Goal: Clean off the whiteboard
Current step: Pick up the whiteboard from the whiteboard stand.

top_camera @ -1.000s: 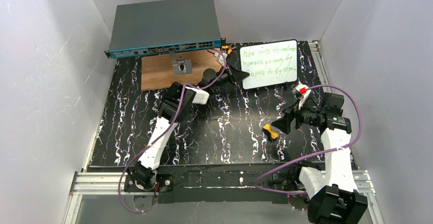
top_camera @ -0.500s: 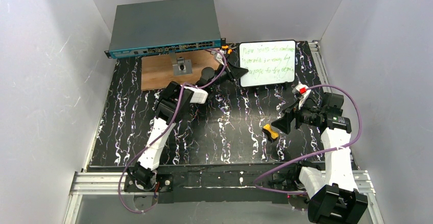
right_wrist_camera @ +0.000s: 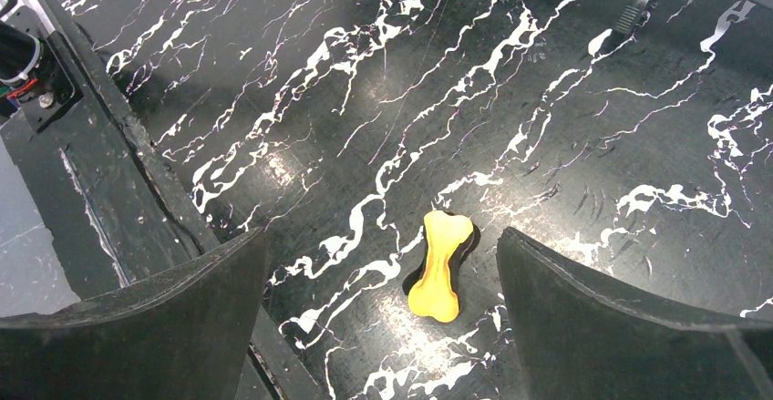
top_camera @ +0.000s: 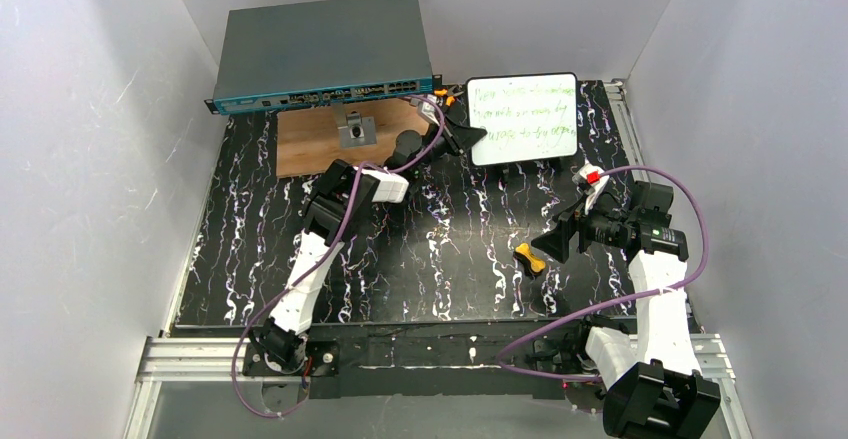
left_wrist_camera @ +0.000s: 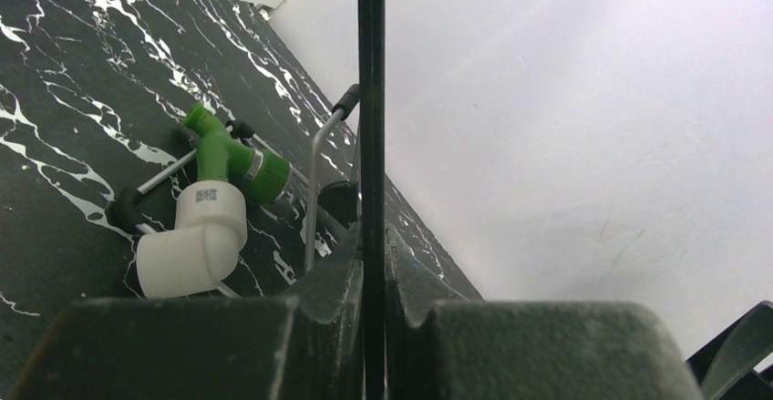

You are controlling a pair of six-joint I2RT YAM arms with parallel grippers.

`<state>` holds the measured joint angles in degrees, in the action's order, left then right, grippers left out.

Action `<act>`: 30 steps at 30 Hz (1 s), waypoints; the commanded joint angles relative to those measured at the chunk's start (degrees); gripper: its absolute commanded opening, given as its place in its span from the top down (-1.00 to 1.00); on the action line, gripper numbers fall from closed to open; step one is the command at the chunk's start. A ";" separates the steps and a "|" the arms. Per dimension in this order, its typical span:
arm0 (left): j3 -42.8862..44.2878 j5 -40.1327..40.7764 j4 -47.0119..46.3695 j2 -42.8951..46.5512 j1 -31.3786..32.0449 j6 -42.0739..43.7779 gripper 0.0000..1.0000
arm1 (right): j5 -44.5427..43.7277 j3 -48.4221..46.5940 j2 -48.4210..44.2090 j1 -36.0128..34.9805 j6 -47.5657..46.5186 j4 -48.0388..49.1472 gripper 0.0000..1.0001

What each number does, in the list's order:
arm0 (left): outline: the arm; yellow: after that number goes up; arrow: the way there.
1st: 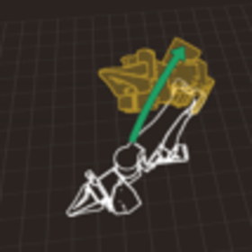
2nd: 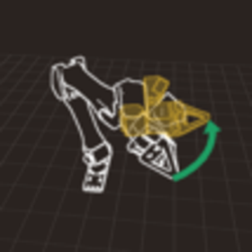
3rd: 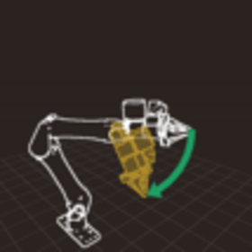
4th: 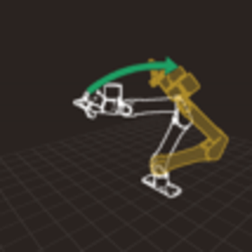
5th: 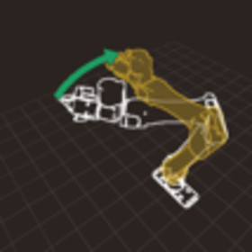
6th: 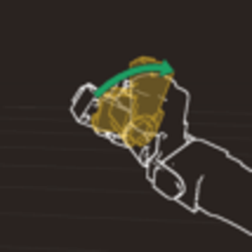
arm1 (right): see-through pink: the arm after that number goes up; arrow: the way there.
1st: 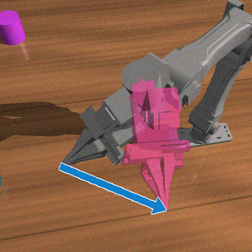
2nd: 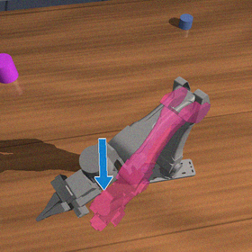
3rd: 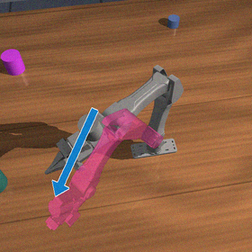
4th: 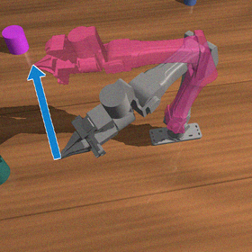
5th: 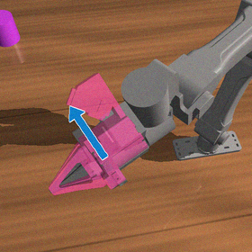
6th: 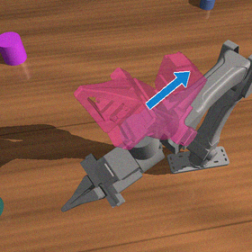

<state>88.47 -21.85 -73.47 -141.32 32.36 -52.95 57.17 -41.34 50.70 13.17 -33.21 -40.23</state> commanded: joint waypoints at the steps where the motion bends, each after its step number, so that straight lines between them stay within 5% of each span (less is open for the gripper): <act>1: 1.63 3.36 -8.99 10.12 -0.01 0.17 1.00 | 1.28 -0.32 -0.69 0.37 -0.31 0.07 -1.00; 23: 2.03 6.63 -11.70 13.12 0.97 -4.06 1.00 | 1.81 -0.45 -1.00 0.37 -0.94 -0.72 -1.00; 30: -3.83 6.82 -14.89 15.30 2.27 -5.58 1.00 | 3.60 -1.44 -1.58 0.37 -3.58 -3.58 -1.00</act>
<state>86.37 -16.32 -74.50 -137.29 33.41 -57.67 57.93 -41.34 50.28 13.17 -34.24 -41.17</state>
